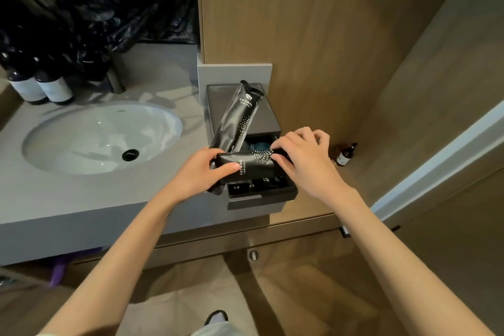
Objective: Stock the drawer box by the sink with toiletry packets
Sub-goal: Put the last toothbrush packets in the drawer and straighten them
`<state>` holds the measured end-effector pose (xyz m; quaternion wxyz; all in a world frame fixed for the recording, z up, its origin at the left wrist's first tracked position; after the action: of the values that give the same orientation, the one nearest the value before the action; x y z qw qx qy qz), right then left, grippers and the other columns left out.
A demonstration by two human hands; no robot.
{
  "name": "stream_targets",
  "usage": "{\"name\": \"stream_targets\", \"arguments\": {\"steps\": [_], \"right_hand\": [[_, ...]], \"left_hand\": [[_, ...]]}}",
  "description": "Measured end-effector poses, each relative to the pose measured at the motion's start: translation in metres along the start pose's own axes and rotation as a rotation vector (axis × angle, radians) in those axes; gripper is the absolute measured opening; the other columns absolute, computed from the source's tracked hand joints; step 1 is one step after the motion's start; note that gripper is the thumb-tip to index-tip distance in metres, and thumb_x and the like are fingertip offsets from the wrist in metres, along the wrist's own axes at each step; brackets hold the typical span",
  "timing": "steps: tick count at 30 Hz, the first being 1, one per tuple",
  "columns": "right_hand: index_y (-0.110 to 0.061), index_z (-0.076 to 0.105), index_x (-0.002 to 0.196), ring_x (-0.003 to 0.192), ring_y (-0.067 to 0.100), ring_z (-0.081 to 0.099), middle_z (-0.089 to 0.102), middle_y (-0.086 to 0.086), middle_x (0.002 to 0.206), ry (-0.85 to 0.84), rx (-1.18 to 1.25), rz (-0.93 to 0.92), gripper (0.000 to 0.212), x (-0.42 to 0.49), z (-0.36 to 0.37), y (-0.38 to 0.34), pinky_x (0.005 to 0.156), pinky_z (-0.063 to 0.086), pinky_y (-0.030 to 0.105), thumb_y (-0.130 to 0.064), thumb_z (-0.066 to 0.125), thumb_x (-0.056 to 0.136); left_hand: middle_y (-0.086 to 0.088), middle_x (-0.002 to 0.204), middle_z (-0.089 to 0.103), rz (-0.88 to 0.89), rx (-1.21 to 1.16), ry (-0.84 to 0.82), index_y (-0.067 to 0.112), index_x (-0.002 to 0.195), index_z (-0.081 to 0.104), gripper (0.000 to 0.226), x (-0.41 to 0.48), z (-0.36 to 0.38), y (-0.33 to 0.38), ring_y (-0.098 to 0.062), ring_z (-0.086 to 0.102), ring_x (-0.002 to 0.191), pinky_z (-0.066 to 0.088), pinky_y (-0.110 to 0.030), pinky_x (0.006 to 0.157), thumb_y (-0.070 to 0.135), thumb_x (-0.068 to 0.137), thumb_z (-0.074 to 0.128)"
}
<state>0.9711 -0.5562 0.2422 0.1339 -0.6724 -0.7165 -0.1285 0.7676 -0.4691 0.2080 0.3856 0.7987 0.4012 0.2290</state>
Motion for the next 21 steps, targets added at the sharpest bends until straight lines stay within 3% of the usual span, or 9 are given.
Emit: {"name": "stream_targets", "arguments": {"steps": [2,4,6,9,11,16,18,21], "right_hand": [[-0.025,0.063,0.104,0.103,0.014,0.053,0.064,-0.012,0.103,-0.100,0.147,0.025,0.015,0.007,0.003,0.005,0.092,0.024,0.030,-0.033,0.052,0.096],[-0.023,0.062,0.103,0.094,0.012,0.059,0.065,-0.010,0.101,-0.191,0.326,0.066,0.014,0.012,0.006,0.010,0.088,0.044,0.032,-0.031,0.052,0.096],[-0.023,0.063,0.103,0.091,0.011,0.062,0.066,-0.009,0.100,-0.243,0.418,0.119,0.014,0.012,0.011,0.018,0.079,0.054,0.038,-0.030,0.053,0.096],[-0.023,0.064,0.099,0.091,0.008,0.062,0.067,-0.011,0.094,-0.268,0.519,0.251,0.012,0.001,0.021,0.039,0.079,0.053,0.035,-0.029,0.054,0.095],[-0.020,0.066,0.096,0.090,0.007,0.062,0.068,-0.009,0.094,-0.236,0.593,0.402,0.012,-0.011,0.029,0.052,0.078,0.048,0.028,-0.026,0.055,0.095],[-0.013,0.073,0.101,0.092,0.012,0.064,0.072,-0.002,0.097,-0.223,0.720,0.810,0.017,-0.025,0.058,0.064,0.078,0.043,0.023,-0.020,0.059,0.093],[-0.014,0.075,0.099,0.094,0.013,0.065,0.073,-0.002,0.097,-0.273,0.758,0.884,0.017,-0.021,0.071,0.065,0.081,0.046,0.025,-0.020,0.061,0.091],[-0.012,0.076,0.094,0.096,0.018,0.067,0.074,0.002,0.097,-0.328,0.825,0.930,0.015,-0.008,0.092,0.066,0.093,0.053,0.039,-0.021,0.066,0.087]], "left_hand": [[0.004,0.068,0.056,0.010,0.008,-0.033,0.013,0.082,0.066,0.022,0.007,-0.001,-0.005,-0.006,0.046,0.058,0.036,-0.021,0.056,0.034,0.085,0.066],[0.001,0.075,0.057,0.007,-0.043,-0.051,0.017,0.083,0.067,0.018,0.014,-0.001,-0.008,-0.009,0.049,0.063,0.043,-0.027,0.062,0.035,0.084,0.066],[0.004,0.078,0.060,0.016,-0.077,-0.015,0.025,0.080,0.067,0.011,0.020,-0.001,-0.014,-0.008,0.053,0.069,0.046,-0.031,0.069,0.035,0.084,0.066],[0.015,0.089,0.067,0.013,-0.068,0.065,0.027,0.085,0.069,0.006,0.024,-0.005,-0.027,-0.007,0.061,0.093,0.045,-0.038,0.096,0.029,0.086,0.064],[0.023,0.093,0.067,0.008,-0.077,0.077,0.033,0.087,0.068,0.007,0.022,-0.009,-0.037,-0.010,0.061,0.103,0.039,-0.044,0.105,0.027,0.086,0.064],[0.031,0.093,0.067,-0.006,-0.129,0.059,0.037,0.084,0.067,0.015,0.014,-0.006,-0.048,-0.003,0.059,0.102,0.042,-0.036,0.102,0.023,0.088,0.064],[0.037,0.093,0.064,-0.016,-0.155,0.055,0.034,0.086,0.069,0.012,0.014,-0.003,-0.048,-0.001,0.058,0.104,0.040,-0.031,0.103,0.024,0.088,0.063],[0.041,0.091,0.063,-0.038,-0.179,0.070,0.037,0.085,0.068,0.014,0.014,-0.002,-0.045,-0.004,0.057,0.107,0.040,-0.017,0.092,0.025,0.088,0.063]]}}
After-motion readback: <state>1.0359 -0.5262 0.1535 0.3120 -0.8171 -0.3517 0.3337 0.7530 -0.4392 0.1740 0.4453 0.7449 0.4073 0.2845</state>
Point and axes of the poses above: each hand's wrist, its own x-axis towards the middle knuckle, its own z-axis out of the palm, y = z × x, the point moved 2 cm from there along x, towards the middle knuckle
